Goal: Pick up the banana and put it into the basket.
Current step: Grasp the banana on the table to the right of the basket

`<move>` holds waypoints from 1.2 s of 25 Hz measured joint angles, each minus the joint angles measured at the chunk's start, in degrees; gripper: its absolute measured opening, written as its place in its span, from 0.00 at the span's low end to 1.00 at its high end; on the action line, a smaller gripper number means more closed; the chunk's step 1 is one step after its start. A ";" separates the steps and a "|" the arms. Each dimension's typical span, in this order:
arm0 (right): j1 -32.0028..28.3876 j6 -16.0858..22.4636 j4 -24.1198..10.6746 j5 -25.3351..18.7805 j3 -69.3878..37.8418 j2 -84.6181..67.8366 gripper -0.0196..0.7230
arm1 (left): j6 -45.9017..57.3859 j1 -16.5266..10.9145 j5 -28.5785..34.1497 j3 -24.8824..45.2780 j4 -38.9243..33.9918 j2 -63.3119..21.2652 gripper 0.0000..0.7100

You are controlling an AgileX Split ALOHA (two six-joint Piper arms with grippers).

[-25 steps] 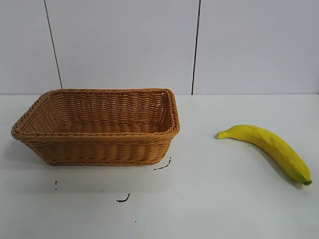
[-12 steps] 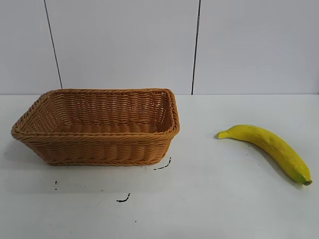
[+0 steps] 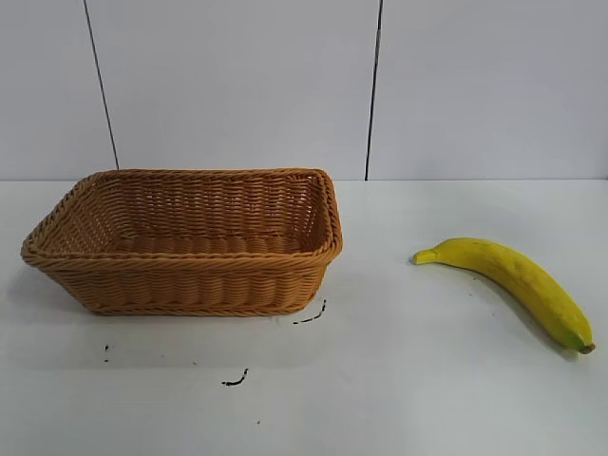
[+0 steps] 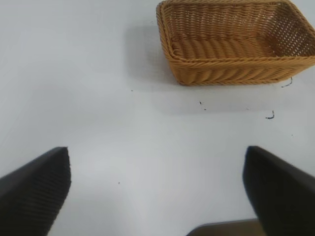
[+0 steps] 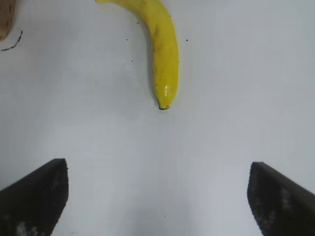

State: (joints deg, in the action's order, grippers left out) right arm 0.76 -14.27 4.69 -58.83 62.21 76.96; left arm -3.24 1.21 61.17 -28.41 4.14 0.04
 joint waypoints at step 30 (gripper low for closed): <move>2.49 -0.87 -4.69 25.58 11.33 43.45 0.96 | 0.00 0.00 0.00 0.00 0.00 0.00 0.97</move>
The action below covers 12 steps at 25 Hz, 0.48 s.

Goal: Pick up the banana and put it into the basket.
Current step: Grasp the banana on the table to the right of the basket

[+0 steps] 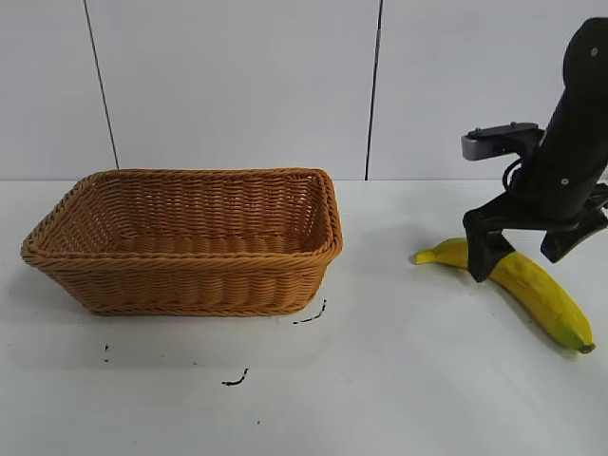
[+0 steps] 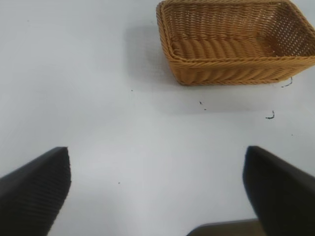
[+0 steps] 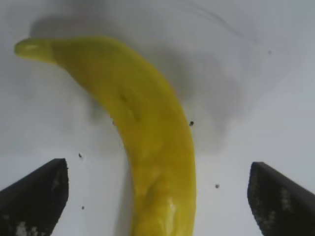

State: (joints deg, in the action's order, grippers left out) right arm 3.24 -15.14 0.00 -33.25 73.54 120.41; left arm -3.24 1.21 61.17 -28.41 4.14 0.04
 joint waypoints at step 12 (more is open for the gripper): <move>0.00 1.58 0.00 -0.08 0.00 1.45 0.41 | 0.00 0.00 0.00 0.00 0.00 0.00 0.97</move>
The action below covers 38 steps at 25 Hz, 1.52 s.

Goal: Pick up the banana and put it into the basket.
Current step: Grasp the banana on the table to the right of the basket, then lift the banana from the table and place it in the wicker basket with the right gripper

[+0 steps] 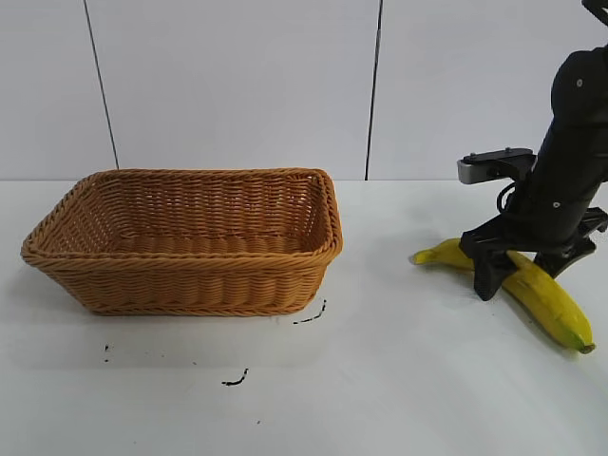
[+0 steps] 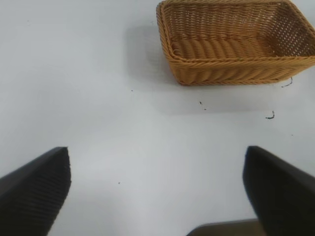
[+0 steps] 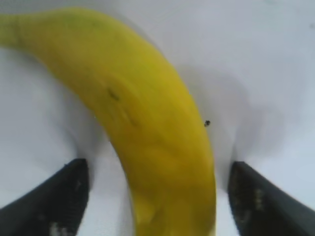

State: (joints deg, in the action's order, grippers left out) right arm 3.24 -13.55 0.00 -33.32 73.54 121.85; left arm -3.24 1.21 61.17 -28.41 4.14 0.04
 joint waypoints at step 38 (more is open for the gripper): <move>19.45 -7.23 0.00 -28.19 46.98 1.78 0.43 | 0.00 0.00 0.00 0.00 0.05 0.00 0.97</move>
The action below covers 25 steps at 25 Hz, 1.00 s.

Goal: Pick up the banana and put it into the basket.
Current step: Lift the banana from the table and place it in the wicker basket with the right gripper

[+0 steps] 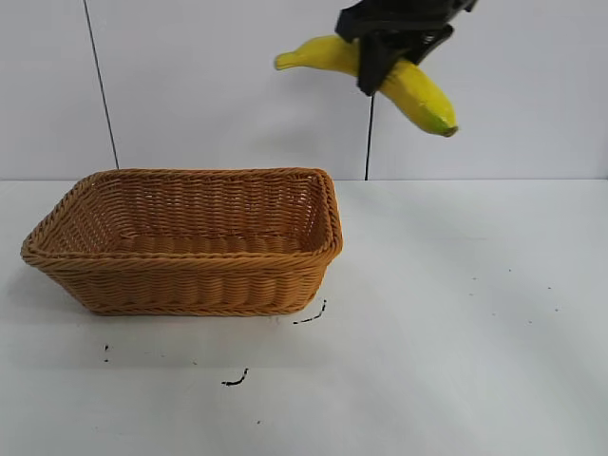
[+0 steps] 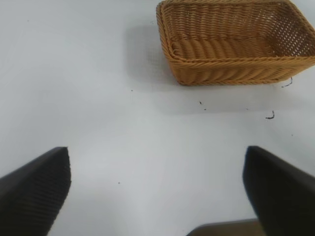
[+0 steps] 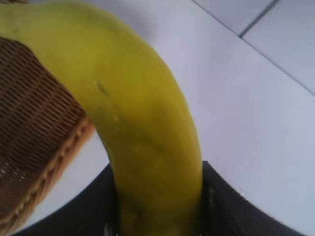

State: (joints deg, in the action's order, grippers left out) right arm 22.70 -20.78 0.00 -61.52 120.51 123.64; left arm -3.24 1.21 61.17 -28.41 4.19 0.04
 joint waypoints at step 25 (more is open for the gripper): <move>16.30 -15.91 -5.39 22.00 3.51 16.43 0.43 | 0.00 0.00 0.00 0.00 -0.05 0.00 0.97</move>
State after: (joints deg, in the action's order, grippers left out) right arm 38.99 -36.69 -5.39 -39.52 124.02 140.07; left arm -3.24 1.21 61.17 -28.41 4.14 0.04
